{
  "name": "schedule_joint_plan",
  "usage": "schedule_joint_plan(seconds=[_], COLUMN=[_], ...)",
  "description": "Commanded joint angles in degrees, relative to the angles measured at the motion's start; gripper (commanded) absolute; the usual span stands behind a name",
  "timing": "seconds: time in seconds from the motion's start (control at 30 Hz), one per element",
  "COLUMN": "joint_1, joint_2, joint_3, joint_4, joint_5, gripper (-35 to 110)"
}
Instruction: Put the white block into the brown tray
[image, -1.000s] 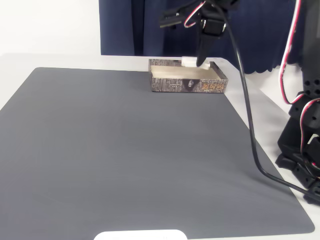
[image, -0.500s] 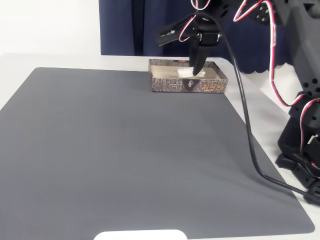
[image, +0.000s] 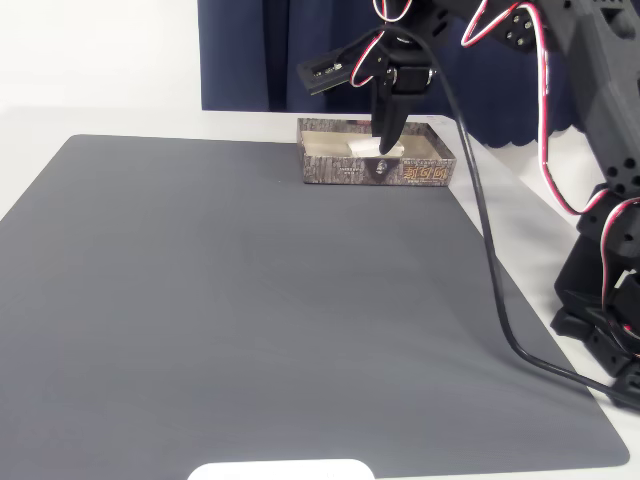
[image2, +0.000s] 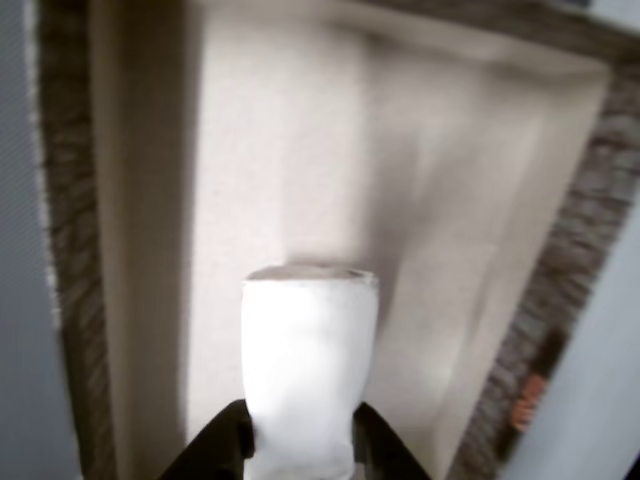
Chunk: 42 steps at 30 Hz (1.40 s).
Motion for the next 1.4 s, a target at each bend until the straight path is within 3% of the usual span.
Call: schedule_joint_plan(seconds=[0.0, 0.57, 0.87, 1.37], joint_1=[-0.8, -1.5, -1.3, -3.4], joint_2=[-0.4, -3.6, 1.0, 7.0], joint_3=[-1.6, -0.8, -0.4, -1.4], joint_4=[-1.5, -2.6, -3.5, -3.9], joint_5=[1.7, 6.6, 6.6, 7.3], gripper=[0, 1, 33, 37])
